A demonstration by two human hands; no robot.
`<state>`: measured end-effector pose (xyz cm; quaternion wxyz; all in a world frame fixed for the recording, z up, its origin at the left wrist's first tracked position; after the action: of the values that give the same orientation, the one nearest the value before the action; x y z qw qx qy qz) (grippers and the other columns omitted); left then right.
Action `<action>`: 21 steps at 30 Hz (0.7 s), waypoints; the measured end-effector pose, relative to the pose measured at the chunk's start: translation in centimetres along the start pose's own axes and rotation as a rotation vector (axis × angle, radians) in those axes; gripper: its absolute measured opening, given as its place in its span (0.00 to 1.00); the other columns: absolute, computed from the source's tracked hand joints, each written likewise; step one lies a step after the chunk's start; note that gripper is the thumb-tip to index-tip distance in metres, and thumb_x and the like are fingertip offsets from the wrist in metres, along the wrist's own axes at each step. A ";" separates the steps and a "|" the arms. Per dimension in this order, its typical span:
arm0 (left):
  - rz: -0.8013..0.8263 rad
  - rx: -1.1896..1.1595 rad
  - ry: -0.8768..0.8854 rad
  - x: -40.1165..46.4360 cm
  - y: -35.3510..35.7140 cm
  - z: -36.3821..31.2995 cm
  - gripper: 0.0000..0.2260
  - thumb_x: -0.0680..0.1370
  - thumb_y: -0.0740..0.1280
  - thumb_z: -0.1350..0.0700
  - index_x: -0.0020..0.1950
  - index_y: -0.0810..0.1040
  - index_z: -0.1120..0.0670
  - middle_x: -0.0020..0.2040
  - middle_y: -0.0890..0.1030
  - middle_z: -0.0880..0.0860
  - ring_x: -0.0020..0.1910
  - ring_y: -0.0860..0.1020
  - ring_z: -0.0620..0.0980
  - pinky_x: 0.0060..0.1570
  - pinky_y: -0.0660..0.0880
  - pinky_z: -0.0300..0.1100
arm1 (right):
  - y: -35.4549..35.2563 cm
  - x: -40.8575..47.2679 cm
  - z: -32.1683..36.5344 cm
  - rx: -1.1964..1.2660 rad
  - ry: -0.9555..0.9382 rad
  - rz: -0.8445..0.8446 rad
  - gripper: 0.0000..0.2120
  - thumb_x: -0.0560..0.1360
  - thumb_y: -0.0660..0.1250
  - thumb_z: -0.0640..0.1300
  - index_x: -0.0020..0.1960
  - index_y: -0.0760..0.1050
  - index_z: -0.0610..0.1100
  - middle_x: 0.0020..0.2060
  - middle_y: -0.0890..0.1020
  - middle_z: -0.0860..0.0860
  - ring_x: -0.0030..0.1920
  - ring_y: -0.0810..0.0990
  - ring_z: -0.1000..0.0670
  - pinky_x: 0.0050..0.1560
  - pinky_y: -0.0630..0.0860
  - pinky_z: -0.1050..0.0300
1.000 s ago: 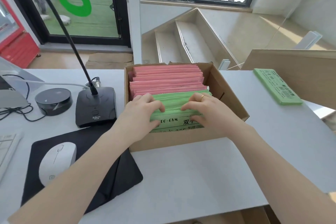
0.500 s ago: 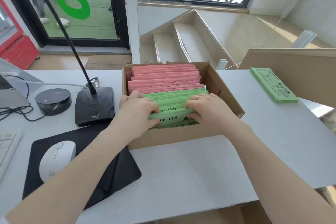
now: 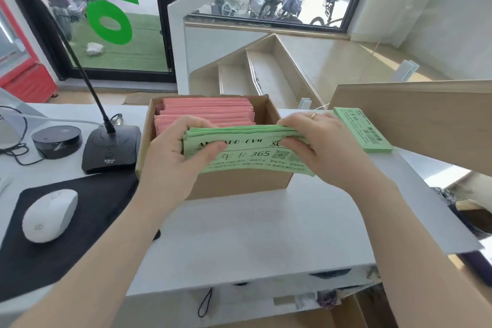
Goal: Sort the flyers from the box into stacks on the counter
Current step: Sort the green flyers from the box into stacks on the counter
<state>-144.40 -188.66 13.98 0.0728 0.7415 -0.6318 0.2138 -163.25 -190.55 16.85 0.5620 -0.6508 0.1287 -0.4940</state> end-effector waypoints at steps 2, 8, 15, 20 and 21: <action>0.017 -0.008 -0.032 -2.1 1.6 0.9 0.12 0.70 0.72 0.60 0.40 0.74 0.43 0.31 0.78 0.33 0.26 0.74 0.37 0.27 0.72 0.33 | 0.5 -2.4 -0.9 0.022 0.029 0.097 0.12 0.73 0.62 0.46 0.52 0.77 0.41 0.46 0.83 0.49 0.45 0.79 0.44 0.47 0.69 0.53; 0.137 0.044 -0.310 -9.3 6.3 8.4 0.10 0.72 0.71 0.59 0.41 0.74 0.45 0.30 0.79 0.42 0.29 0.72 0.40 0.32 0.69 0.33 | 6.4 -10.3 -2.8 -0.003 0.110 0.438 0.12 0.77 0.61 0.45 0.60 0.73 0.45 0.52 0.80 0.49 0.51 0.76 0.43 0.46 0.65 0.55; -0.016 -0.227 -0.455 -11.8 6.8 10.4 0.11 0.73 0.68 0.67 0.46 0.74 0.52 0.39 0.83 0.47 0.41 0.81 0.43 0.42 0.77 0.34 | 5.2 -13.8 -7.1 0.191 0.329 0.283 0.09 0.70 0.72 0.46 0.48 0.77 0.45 0.40 0.81 0.52 0.43 0.77 0.47 0.49 0.69 0.54; -0.010 -0.289 -0.443 -12.5 7.1 10.7 0.12 0.73 0.66 0.68 0.50 0.74 0.52 0.42 0.84 0.45 0.44 0.81 0.42 0.45 0.76 0.32 | 6.4 -18.1 -10.2 0.876 0.760 0.188 0.18 0.70 0.71 0.37 0.56 0.73 0.51 0.46 0.81 0.51 0.49 0.80 0.54 0.52 0.74 0.65; 0.003 -0.294 -0.438 -12.6 7.4 10.6 0.12 0.74 0.65 0.68 0.50 0.73 0.53 0.42 0.84 0.44 0.44 0.81 0.41 0.44 0.76 0.32 | 7.0 -18.6 -10.0 1.008 0.813 0.160 0.20 0.71 0.70 0.35 0.58 0.72 0.51 0.47 0.82 0.49 0.49 0.81 0.53 0.51 0.76 0.63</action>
<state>-150.52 -182.72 -1.91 0.0411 0.7507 -0.6578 -0.0459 -177.34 -185.54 0.34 0.7398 -0.0572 0.1316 -0.6573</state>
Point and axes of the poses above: each hand's wrist, its own x-axis towards the middle knuckle, its own y-axis out of the palm, z = x × y, the point moved 8 cm from there along x, towards the middle knuckle
